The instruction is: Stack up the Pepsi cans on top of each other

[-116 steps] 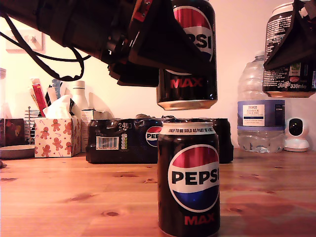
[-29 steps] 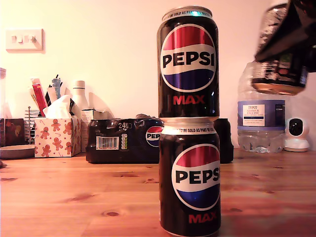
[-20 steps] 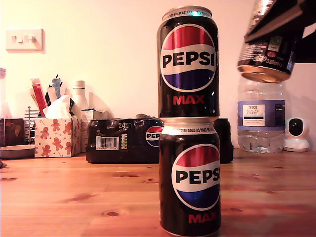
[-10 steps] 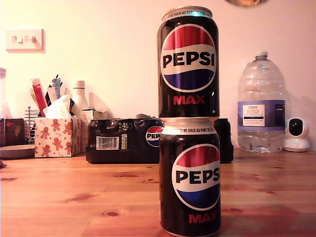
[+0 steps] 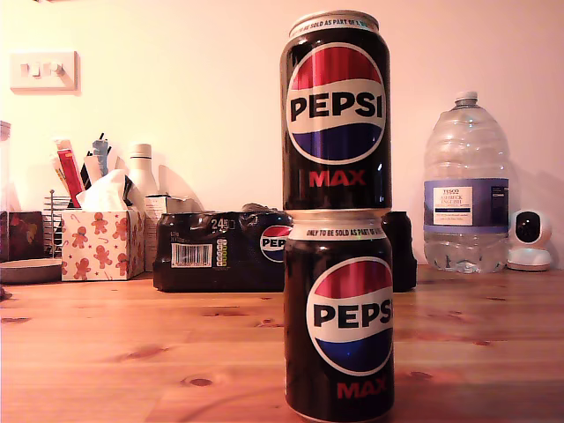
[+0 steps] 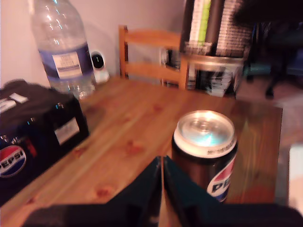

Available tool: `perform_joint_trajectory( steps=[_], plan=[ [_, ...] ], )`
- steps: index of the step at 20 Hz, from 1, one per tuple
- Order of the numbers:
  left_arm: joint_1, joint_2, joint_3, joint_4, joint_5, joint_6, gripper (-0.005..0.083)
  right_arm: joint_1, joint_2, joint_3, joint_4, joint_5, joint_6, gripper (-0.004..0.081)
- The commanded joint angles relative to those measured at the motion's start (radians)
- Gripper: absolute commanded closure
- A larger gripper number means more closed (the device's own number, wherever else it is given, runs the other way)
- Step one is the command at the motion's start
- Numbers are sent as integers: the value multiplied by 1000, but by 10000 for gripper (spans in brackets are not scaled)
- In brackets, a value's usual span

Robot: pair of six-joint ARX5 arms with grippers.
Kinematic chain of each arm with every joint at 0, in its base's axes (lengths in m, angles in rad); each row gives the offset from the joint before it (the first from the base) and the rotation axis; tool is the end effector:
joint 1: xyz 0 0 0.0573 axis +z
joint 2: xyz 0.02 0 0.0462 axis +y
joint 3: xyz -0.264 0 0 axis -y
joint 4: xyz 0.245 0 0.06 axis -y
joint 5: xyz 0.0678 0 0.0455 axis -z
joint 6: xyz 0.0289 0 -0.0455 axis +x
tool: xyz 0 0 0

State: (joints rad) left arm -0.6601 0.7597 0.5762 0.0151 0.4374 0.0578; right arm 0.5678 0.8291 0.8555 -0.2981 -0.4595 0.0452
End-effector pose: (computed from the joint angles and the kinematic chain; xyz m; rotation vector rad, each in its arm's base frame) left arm 0.1292 -0.1158 0.2839 0.0714 0.1444 -1.0997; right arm 0.1409 0.1051 0.3395 0.0255 0.3065 1.0141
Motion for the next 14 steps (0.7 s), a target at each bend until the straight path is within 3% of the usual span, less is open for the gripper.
perform_joint_trajectory(
  steps=[1, 9, 14],
  plan=[
    [2, -11, -47, 14, 1, -21, 794, 26, 18, 55, 13, 6, -37, 583],
    [2, -16, -81, 19, -1, -40, 793, 159, 123, 97, -32, 122, -128, 583],
    [2, -16, -81, 16, -1, -40, 792, 180, 157, 97, -49, 182, -132, 583]
  ],
)
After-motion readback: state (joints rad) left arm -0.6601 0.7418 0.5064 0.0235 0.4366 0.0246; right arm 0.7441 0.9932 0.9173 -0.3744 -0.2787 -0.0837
